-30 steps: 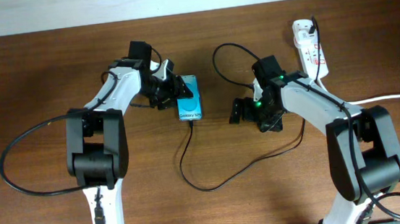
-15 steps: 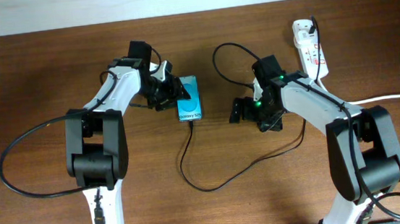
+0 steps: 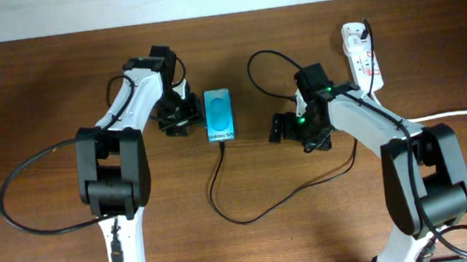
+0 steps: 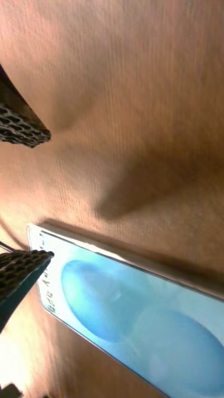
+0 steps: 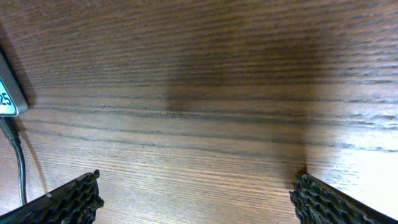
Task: Plug charger to phone and switch on socket
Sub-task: 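Withdraw both grippers away from the phone toward the table edge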
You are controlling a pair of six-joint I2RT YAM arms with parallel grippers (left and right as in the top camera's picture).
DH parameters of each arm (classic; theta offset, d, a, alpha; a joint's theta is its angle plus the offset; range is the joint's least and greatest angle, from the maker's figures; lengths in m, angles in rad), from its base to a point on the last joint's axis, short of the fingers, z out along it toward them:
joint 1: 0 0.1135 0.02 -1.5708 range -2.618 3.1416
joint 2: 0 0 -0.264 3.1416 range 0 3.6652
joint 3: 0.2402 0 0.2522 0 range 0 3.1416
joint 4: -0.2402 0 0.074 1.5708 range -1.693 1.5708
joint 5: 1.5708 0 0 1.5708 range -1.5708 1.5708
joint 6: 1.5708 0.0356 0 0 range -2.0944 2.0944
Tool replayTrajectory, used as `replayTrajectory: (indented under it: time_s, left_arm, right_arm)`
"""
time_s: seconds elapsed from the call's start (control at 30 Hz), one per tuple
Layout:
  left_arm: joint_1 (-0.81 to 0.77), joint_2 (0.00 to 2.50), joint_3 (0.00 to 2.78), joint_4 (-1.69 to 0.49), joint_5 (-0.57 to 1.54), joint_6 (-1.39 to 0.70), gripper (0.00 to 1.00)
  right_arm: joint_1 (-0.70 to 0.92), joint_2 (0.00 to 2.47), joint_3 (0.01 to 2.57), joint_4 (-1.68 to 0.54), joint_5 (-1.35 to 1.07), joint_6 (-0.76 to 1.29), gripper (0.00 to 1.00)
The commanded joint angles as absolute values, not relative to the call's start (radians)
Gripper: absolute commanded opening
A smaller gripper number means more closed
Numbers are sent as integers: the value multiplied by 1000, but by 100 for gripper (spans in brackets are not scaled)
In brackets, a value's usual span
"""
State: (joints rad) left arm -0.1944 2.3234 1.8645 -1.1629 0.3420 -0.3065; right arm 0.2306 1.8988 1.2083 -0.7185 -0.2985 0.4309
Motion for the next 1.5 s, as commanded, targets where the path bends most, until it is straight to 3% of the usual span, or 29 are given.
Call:
replayTrajectory:
  time_s: [0.0, 0.23, 0.5, 0.67, 0.77, 0.9, 1.0, 1.03, 1.07, 1.23, 1.43, 1.47]
  left_arm:
    - [-187, 2272, 1962, -1251, 246, -297, 56]
    - [-204, 1873, 1966, -1423, 99, -290, 56]
    - [-348, 1343, 1959, -1616, -115, -378, 57]
    - [-369, 1082, 1814, -1645, -138, -399, 57]
    - [-369, 899, 1690, -1644, -189, -459, 72]
    - [-369, 748, 1559, -1662, -190, -459, 73]
    - [-368, 699, 1484, -1671, -192, -459, 82]
    - [-369, 694, 1451, -1685, -192, -459, 94]
    - [-368, 694, 1438, -1688, -192, -459, 100]
    - [-369, 694, 1349, -1688, -183, -459, 99]
    - [-369, 694, 1342, -1688, -181, -459, 99]
    - [-369, 694, 1342, -1688, -181, -459, 99]
  right_arm:
    - [234, 1815, 1266, -751, -275, 411, 99]
    - [235, 1671, 1287, -882, -252, 411, 100]
    - [235, 1359, 1287, -1132, -234, 411, 100]
    - [235, 1202, 1287, -1273, -183, 411, 99]
    - [235, 1113, 1287, -1380, -125, 414, 99]
    - [235, 992, 1287, -1509, -57, 483, 99]
    - [235, 865, 1287, -1562, -46, 527, 98]
    - [235, 803, 1287, -1583, -43, 558, 98]
    - [235, 782, 1287, -1586, -44, 559, 98]
    - [235, 726, 1287, -1587, -96, 558, 97]
    - [235, 733, 1279, -1491, -74, 559, 29]
    - [235, 735, 1279, -1481, -74, 559, 7]
